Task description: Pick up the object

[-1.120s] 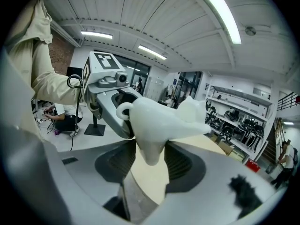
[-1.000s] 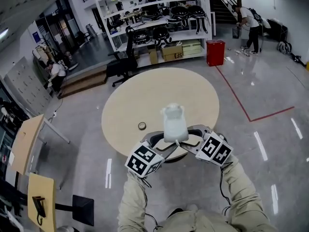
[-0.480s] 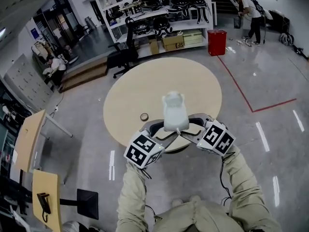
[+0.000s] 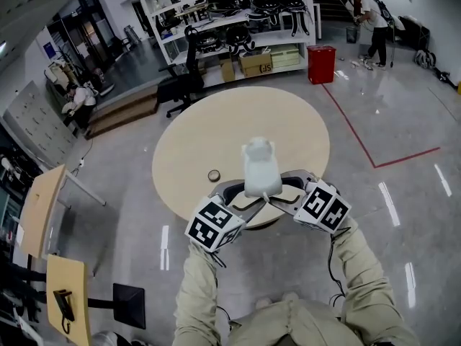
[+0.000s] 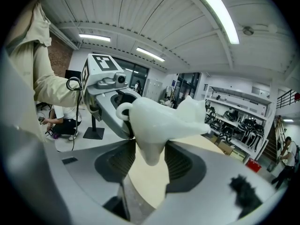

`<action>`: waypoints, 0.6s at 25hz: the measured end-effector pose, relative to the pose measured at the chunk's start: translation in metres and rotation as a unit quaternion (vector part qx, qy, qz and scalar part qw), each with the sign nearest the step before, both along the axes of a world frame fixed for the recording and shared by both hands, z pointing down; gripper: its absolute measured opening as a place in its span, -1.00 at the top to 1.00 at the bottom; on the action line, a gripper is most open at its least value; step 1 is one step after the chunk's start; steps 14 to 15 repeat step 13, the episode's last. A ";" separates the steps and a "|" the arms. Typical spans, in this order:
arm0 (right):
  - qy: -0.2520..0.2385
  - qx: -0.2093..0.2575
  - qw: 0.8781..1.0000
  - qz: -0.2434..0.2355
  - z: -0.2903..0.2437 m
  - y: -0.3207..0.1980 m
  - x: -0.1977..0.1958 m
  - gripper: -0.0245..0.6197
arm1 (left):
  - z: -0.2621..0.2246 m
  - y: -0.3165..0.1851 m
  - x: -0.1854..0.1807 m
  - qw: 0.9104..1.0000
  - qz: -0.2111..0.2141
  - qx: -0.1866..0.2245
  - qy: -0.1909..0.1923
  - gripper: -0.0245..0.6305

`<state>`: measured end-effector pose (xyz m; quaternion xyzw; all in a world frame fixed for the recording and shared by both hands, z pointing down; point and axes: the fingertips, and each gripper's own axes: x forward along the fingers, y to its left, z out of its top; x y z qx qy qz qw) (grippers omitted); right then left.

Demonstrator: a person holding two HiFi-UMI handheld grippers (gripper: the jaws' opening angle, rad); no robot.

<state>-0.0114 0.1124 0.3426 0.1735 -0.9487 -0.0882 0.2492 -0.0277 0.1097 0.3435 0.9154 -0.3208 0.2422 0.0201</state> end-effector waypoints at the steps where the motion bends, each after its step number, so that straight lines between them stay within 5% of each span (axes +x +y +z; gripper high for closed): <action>1: -0.001 -0.001 1.000 -0.001 0.000 0.000 0.000 0.31 | 0.000 0.000 0.000 1.000 0.000 0.000 0.000 0.20; 15: 0.001 -0.005 1.000 0.000 0.000 -0.002 0.000 0.31 | 0.000 -0.002 0.000 1.000 0.005 -0.003 -0.001 0.20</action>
